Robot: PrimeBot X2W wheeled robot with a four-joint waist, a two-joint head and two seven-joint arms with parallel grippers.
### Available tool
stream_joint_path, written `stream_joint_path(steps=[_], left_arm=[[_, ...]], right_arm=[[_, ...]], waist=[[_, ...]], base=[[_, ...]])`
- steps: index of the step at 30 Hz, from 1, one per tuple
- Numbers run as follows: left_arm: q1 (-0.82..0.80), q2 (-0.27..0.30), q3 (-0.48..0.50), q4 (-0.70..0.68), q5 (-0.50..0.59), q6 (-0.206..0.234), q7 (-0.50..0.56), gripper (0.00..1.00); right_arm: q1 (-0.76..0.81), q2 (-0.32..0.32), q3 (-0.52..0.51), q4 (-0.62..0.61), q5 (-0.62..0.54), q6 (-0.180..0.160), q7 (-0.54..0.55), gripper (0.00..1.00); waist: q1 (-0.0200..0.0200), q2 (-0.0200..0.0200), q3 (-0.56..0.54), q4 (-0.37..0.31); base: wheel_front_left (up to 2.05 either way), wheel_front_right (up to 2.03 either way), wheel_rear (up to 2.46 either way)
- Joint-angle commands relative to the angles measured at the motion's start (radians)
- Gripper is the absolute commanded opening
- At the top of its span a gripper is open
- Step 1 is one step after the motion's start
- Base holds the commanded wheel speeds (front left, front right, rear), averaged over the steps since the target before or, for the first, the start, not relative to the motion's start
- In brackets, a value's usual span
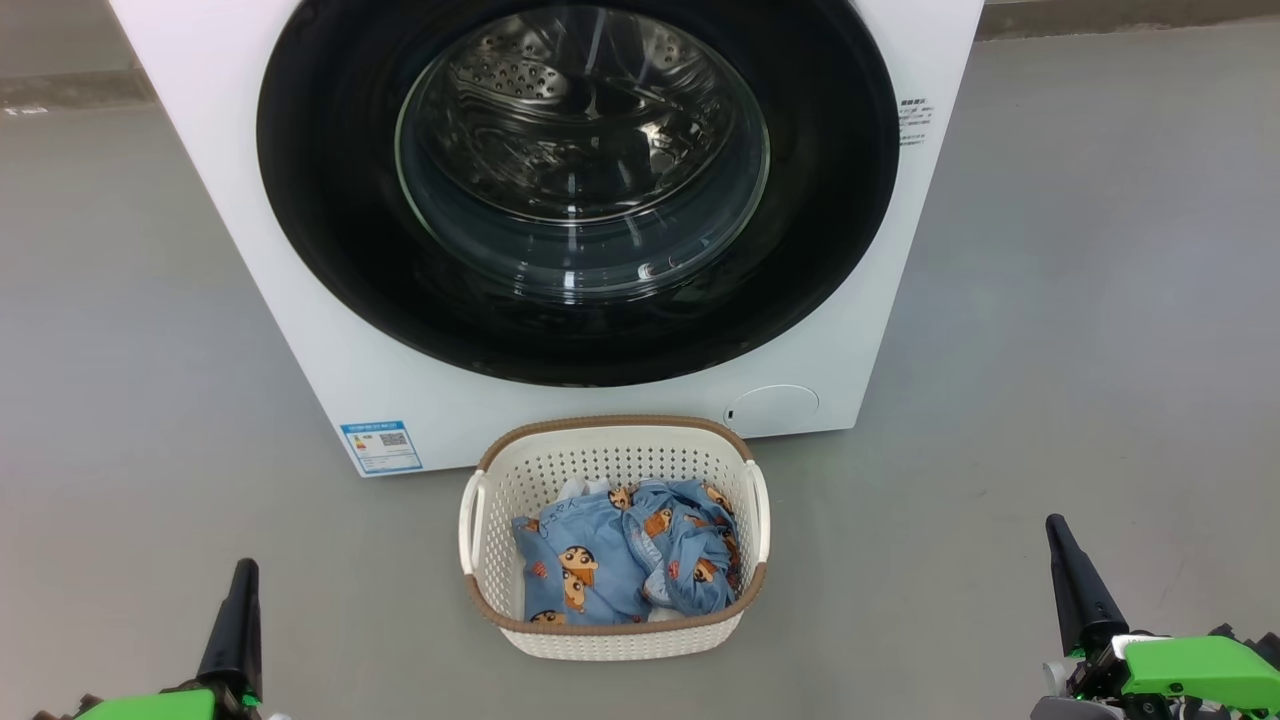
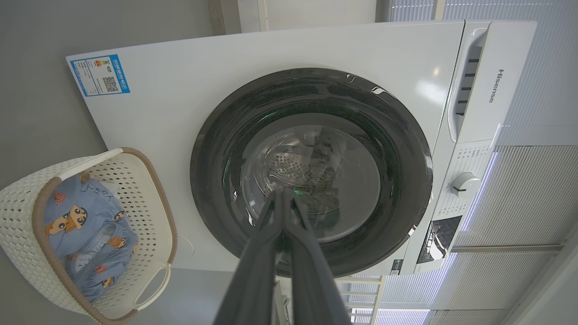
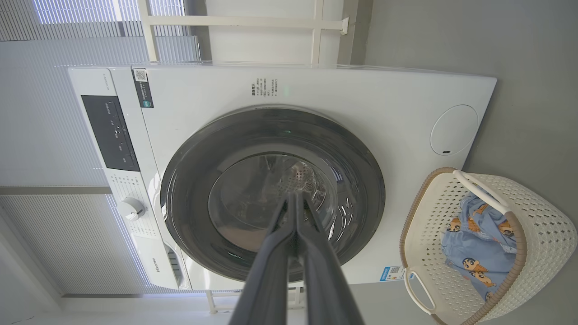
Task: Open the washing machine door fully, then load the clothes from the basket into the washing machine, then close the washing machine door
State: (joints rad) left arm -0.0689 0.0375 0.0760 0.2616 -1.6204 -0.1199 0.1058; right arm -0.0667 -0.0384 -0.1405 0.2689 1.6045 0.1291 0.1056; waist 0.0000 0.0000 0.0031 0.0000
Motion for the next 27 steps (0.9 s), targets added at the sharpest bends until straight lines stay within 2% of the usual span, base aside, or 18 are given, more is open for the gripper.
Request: stream_joint_path(steps=[1, 9, 10, 15, 19, 27], left_arm=[[-0.039, 0.015, 0.035, -0.017, 0.010, -0.011, 0.005, 0.00], [-0.039, 0.015, 0.036, -0.017, 0.010, -0.011, 0.006, 0.00], [0.001, -0.001, 0.000, 0.002, 0.000, 0.001, 0.000, 1.00], [0.006, -0.009, -0.007, 0.017, 0.004, 0.001, -0.007, 1.00], [-0.001, -0.008, -0.015, 0.014, 0.008, 0.001, -0.018, 1.00], [-0.013, -0.006, -0.027, 0.010, 0.015, 0.000, -0.037, 1.00]], right_arm=[[-0.041, -0.012, 0.026, -0.024, 0.003, 0.002, 0.009, 0.00], [-0.041, -0.012, 0.026, -0.024, 0.003, 0.002, 0.009, 0.00], [0.001, 0.001, 0.000, 0.003, 0.000, 0.000, -0.001, 1.00], [0.008, 0.004, -0.001, 0.021, -0.004, 0.000, -0.006, 1.00], [0.003, 0.001, -0.001, 0.017, -0.008, 0.000, -0.012, 1.00], [-0.004, -0.006, 0.000, 0.008, -0.015, 0.000, -0.023, 1.00]], waist=[[0.0000, 0.0000, 0.000, 0.000], [0.0000, 0.0000, 0.000, 0.000], [0.0001, 0.0000, 0.000, 0.000], [0.0004, 0.0000, 0.000, 0.000], [0.0022, 0.0000, -0.001, 0.000], [0.0001, 0.0000, 0.003, 0.000]], base=[[0.00, 0.00, 0.00], [0.00, 0.00, 0.00], [0.00, 0.00, 0.00], [0.00, 0.00, 0.00], [0.00, 0.00, 0.00], [0.00, 0.00, 0.00]])
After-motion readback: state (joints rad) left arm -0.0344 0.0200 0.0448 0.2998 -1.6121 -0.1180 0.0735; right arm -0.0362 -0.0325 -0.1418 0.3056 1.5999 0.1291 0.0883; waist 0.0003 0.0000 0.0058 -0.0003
